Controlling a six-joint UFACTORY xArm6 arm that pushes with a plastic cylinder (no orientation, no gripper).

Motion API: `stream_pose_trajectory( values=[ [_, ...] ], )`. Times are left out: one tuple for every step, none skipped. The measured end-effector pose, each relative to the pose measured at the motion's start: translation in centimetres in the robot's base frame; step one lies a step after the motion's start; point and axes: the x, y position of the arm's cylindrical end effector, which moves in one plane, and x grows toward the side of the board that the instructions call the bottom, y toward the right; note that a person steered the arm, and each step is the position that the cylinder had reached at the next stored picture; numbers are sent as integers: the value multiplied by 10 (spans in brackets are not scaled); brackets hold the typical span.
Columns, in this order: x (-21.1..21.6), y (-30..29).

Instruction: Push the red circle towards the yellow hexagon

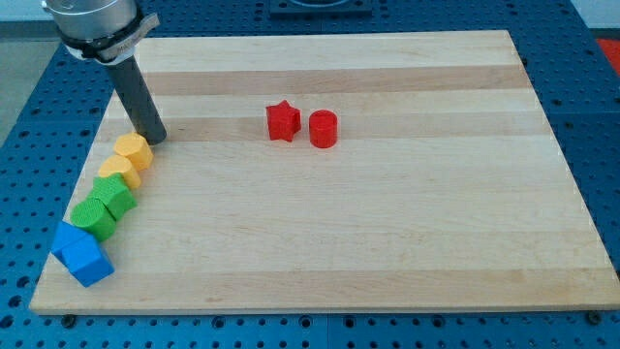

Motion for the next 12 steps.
stream_pose_trajectory(
  values=[
    [-5,0],
    [-17,17],
    [-14,65],
    [5,112],
    [27,164],
    [35,227],
    [20,289],
    [-11,292],
    [-10,253],
    [11,210],
    [15,165],
    [15,129]
  ],
)
